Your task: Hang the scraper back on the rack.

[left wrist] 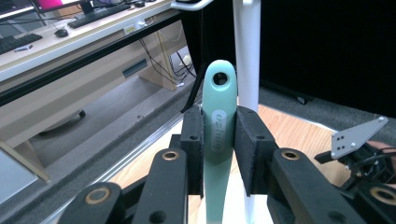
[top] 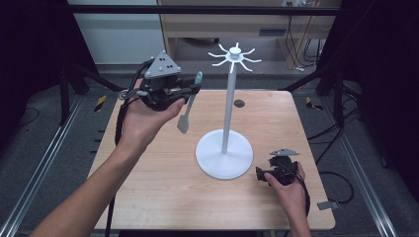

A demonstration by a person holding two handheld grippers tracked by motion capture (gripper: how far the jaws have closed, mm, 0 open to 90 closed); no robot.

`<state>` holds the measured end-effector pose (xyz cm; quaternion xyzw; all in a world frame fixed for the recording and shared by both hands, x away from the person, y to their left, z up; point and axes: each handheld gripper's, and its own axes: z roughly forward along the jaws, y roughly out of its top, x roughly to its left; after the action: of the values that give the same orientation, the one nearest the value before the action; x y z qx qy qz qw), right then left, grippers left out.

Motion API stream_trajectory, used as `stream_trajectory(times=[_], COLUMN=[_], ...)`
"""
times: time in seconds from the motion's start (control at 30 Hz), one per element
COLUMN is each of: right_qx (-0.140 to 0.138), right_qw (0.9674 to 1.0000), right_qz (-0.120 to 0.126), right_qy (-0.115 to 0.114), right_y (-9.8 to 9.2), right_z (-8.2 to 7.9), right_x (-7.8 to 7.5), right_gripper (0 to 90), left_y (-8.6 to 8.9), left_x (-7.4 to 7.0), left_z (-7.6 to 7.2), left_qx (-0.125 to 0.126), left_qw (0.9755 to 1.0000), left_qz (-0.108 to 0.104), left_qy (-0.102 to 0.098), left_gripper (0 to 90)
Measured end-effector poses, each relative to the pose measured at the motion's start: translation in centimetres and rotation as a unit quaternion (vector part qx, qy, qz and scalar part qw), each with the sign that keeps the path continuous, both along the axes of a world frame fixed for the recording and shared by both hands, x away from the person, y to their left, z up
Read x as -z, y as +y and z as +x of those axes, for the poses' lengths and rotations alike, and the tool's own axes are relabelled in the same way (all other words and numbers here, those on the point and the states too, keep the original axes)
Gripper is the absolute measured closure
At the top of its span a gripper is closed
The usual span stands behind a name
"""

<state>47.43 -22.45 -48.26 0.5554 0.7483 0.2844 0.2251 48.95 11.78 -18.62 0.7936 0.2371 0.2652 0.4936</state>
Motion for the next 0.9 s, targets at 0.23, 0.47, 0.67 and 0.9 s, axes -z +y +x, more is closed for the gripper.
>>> stream_trajectory(times=[0.23, 0.47, 0.67, 0.9], right_qx=[0.001, 0.000, 0.000, 0.001], right_qw=[1.0000, 1.0000, 1.0000, 1.0000], right_qz=[0.001, 0.002, 0.002, 0.001], right_qy=[0.002, 0.001, 0.002, 0.003], right_y=[0.0, 0.0, 0.0, -0.1], right_z=[0.0, 0.0, 0.0, -0.1], right_x=[0.0, 0.0, 0.0, 0.0], right_gripper=[6.6, 6.6, 6.6, 6.6], left_y=[-0.7, -1.2, -1.3, -1.4], left_x=[-0.6, -1.3, -1.5, -1.7], left_z=[0.0, -0.3, -0.4, -0.3], left_qx=[0.003, 0.008, 0.011, 0.015], left_qw=[0.9999, 0.9997, 0.9997, 0.9996], left_qz=[-0.011, -0.016, -0.017, -0.019], left_qy=[-0.004, -0.016, -0.016, -0.015], left_gripper=[73.9, 73.9, 73.9, 73.9])
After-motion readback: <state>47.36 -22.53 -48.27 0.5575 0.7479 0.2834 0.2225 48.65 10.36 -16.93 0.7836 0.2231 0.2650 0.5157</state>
